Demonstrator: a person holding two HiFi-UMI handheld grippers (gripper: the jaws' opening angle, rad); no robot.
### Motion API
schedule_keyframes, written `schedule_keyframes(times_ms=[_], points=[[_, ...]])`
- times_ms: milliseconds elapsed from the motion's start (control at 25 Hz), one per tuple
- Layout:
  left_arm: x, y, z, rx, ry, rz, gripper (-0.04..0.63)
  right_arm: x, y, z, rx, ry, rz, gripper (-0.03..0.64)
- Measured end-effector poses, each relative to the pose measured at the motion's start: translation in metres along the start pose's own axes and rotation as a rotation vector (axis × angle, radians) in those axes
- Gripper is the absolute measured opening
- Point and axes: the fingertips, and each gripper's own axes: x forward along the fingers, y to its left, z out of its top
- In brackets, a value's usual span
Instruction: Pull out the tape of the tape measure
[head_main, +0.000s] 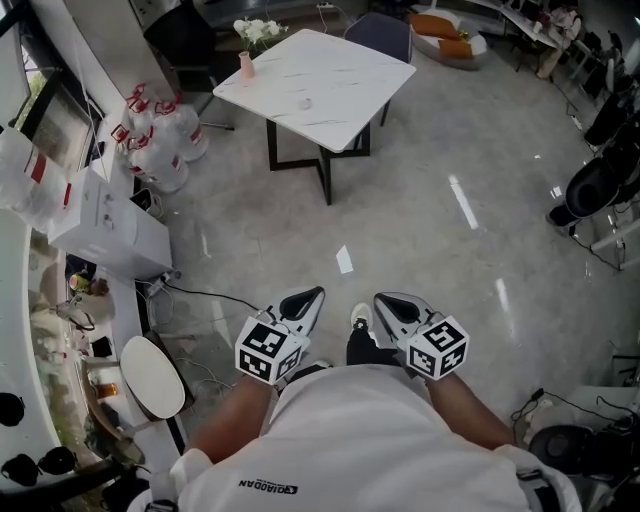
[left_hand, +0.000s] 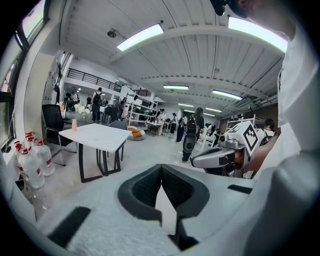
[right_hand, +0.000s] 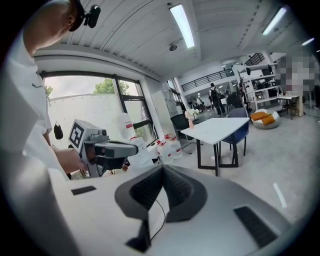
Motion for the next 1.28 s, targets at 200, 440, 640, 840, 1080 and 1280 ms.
schedule_keyframes(times_ms=[200,440,640,840,1080,1280], points=[[0.045,0.030,0.038,0.031,-0.006,0.023,0.009,0.027,-0.050,0.040,-0.016,-0.030,0.028,0.006],[0.097,0.056,0.088,0.057,-0.029,0.059,0.009,0.052,-0.109,0.090,-0.044,-0.073,0.062,0.005],[0.132,0.067,0.099,0.081,0.000,0.094,0.009,0.061,-0.151,0.103,-0.044,-0.062,0.086,0.006],[0.161,0.078,0.107,0.066,-0.003,0.116,0.009,0.067,-0.181,0.112,-0.042,-0.054,0.099,0.006],[0.180,0.089,0.110,0.025,-0.001,0.131,0.009,0.075,-0.207,0.110,-0.019,-0.029,0.100,0.006],[0.188,0.101,0.107,0.002,0.007,0.140,0.009,0.087,-0.215,0.108,-0.007,-0.011,0.107,0.005]])
